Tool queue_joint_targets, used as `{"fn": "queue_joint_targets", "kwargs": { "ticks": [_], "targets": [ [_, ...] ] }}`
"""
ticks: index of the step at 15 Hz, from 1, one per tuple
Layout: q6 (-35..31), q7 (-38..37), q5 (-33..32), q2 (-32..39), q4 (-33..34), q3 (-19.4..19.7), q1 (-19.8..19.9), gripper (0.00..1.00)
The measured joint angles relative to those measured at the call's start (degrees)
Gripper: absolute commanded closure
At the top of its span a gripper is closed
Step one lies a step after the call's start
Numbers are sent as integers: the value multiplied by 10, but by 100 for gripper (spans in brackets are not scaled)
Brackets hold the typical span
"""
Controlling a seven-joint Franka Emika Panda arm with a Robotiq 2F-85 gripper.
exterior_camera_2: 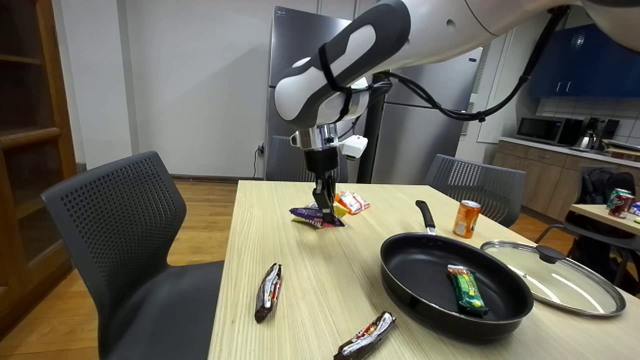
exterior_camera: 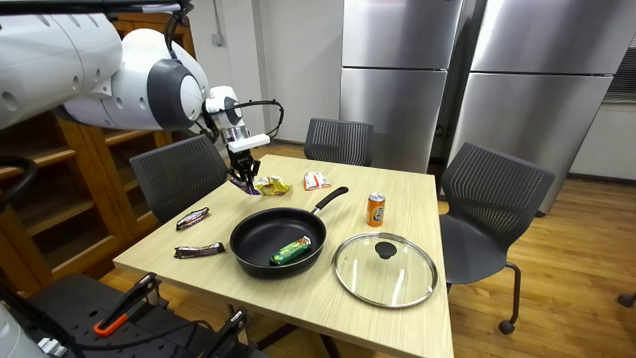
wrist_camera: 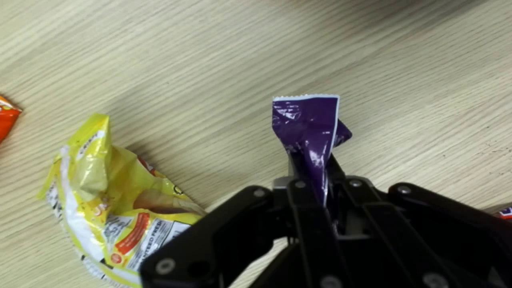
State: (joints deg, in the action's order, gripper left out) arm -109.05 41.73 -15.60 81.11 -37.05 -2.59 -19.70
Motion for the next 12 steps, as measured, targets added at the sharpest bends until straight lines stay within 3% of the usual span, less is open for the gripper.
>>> {"fn": "queue_joint_targets", "kwargs": {
  "ticks": [12],
  "targets": [
    [-2,-6,0,-26,-38,27,30,97]
  ]
}}
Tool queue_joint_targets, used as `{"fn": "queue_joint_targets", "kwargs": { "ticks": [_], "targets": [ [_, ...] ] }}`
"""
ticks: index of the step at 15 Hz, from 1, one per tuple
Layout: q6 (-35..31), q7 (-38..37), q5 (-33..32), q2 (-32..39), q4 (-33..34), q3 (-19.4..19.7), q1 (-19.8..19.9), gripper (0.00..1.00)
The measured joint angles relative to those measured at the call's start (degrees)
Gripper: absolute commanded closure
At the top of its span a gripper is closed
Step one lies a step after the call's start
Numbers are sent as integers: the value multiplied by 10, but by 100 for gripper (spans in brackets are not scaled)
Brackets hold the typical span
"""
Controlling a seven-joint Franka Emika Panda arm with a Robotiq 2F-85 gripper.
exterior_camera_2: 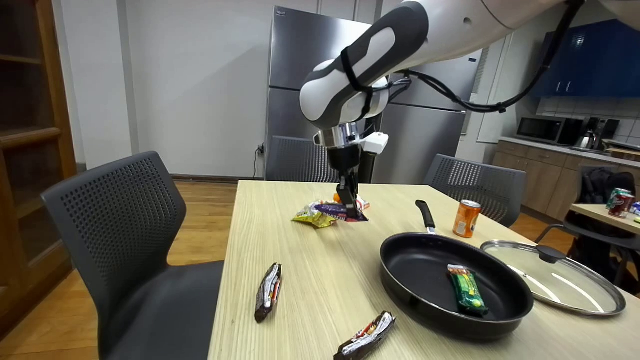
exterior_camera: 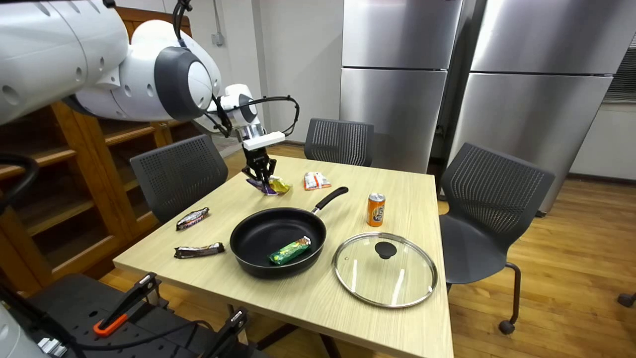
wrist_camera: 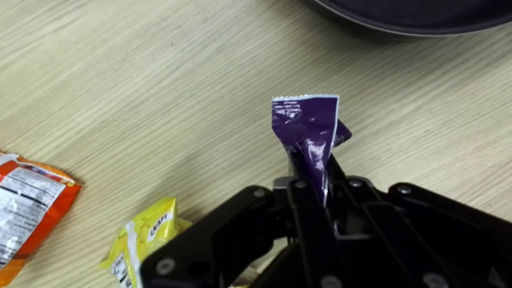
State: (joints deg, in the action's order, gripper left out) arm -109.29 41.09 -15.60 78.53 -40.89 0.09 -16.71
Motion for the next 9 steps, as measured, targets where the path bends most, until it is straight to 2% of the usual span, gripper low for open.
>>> {"fn": "queue_joint_targets", "kwargs": {
  "ticks": [4,9],
  "targets": [
    [-11,0,0,-22,-51,4,20,97],
    [-58,-1,0,-73,-161,10,43,97]
  ]
}}
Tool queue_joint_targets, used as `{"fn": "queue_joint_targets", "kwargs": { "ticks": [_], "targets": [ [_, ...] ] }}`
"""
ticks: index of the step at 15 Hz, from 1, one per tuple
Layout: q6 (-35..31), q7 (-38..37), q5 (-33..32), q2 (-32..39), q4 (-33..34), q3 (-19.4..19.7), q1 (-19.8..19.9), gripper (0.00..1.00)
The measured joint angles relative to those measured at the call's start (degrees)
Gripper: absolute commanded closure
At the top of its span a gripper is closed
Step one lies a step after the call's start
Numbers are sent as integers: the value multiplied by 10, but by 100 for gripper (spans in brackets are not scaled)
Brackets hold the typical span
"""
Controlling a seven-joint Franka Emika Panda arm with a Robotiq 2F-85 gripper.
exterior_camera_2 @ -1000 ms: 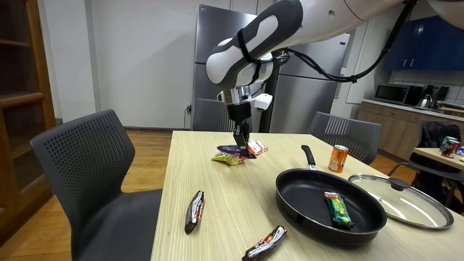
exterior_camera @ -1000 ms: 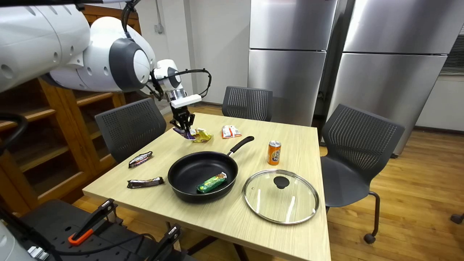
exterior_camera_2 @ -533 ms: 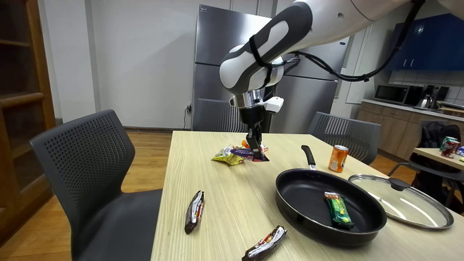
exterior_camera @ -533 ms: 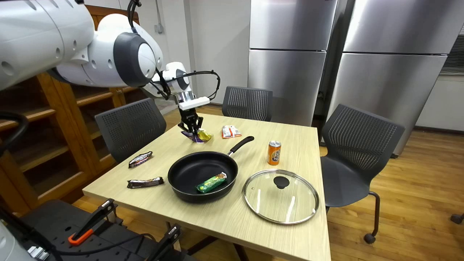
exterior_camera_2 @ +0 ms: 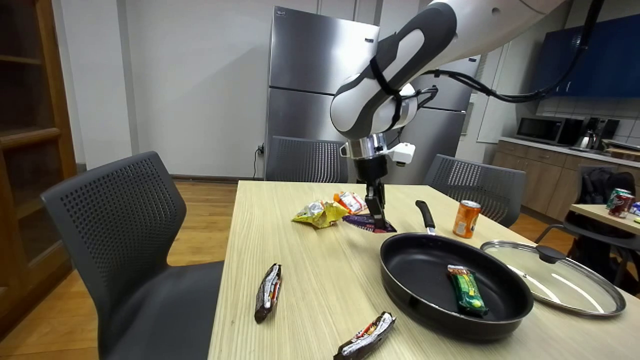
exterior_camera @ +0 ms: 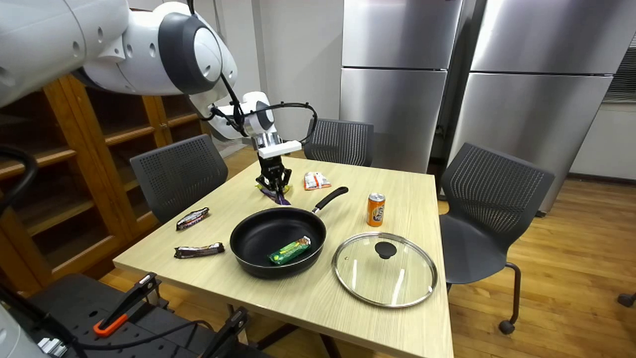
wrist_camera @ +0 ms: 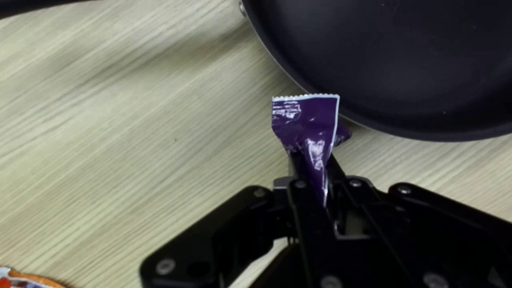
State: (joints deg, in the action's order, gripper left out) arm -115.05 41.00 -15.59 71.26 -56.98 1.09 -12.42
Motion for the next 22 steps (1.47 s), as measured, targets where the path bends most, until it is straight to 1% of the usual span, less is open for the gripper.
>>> {"fn": "queue_joint_targets", "kwargs": {
  "ticks": [5,10,16,18,22],
  "targets": [
    [-67,-8,0,-58,-116,8,15,97],
    [-128,-35,-4,-120,-233,10,28,97],
    [-226,-79,-31,-200,-376,11,49,97],
    [-248,-87,-42,-220,-409,11,54,97],
    [-265,-96,-62,-255,-458,11,57,97]
  ]
}}
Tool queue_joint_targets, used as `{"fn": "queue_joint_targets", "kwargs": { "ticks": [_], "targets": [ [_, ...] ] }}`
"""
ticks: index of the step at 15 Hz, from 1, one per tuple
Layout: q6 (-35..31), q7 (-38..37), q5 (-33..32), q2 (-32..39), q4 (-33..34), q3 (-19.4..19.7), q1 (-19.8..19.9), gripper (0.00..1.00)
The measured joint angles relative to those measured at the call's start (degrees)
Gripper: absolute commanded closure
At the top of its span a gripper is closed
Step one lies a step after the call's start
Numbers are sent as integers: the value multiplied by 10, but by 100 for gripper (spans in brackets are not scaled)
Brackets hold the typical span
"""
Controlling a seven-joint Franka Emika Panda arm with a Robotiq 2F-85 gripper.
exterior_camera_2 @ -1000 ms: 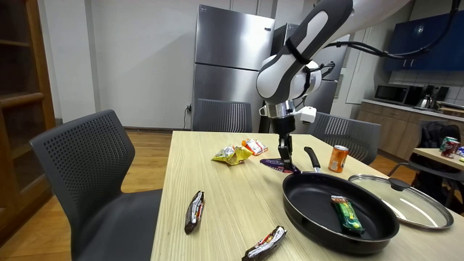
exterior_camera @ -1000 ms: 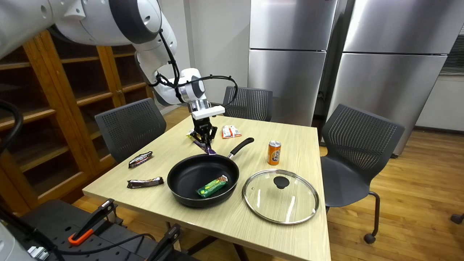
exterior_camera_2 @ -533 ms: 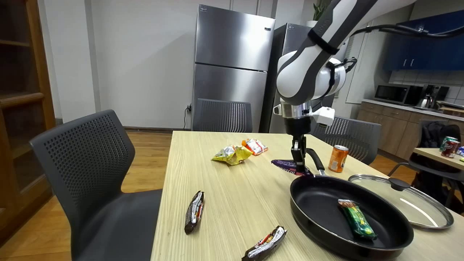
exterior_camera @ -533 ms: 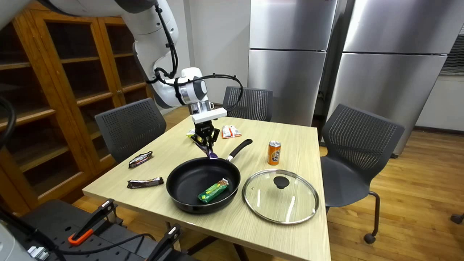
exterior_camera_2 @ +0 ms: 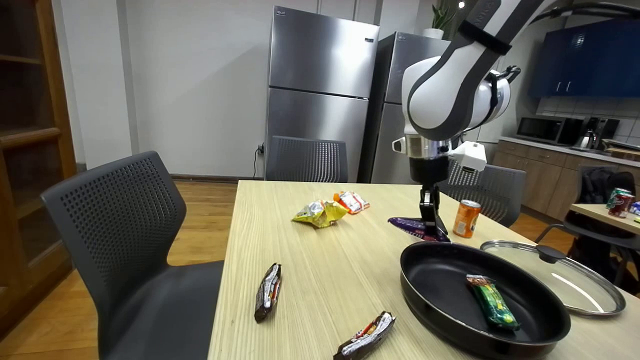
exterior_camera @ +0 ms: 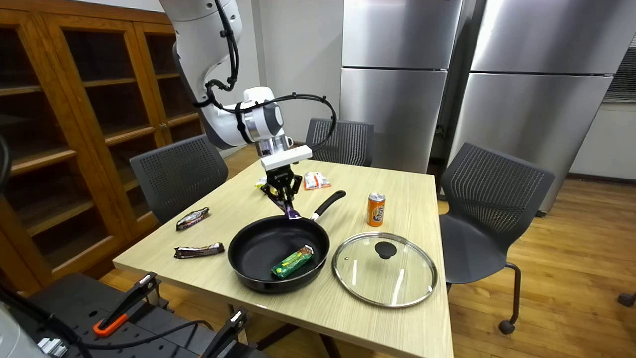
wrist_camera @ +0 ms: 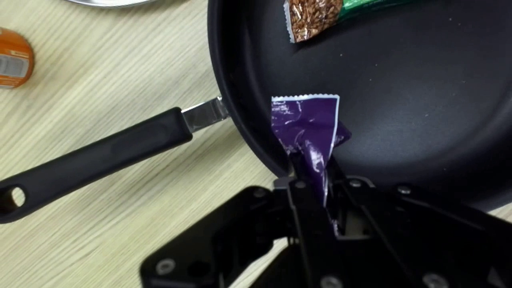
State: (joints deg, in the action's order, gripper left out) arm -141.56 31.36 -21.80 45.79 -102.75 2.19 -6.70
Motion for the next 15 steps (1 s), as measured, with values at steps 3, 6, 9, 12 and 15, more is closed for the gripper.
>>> {"fn": "queue_joint_targets", "kwargs": {
  "ticks": [3,6,9,12,15],
  "targets": [
    [-9,-18,-19,-30,-40,1,0,97],
    [-10,-30,-27,-54,-76,2,0,97],
    [-10,-38,-27,-60,-99,4,4,97],
    [-9,-42,-27,-57,-115,5,19,97],
    [-7,-44,-26,-48,-120,5,39,97]
  ]
}}
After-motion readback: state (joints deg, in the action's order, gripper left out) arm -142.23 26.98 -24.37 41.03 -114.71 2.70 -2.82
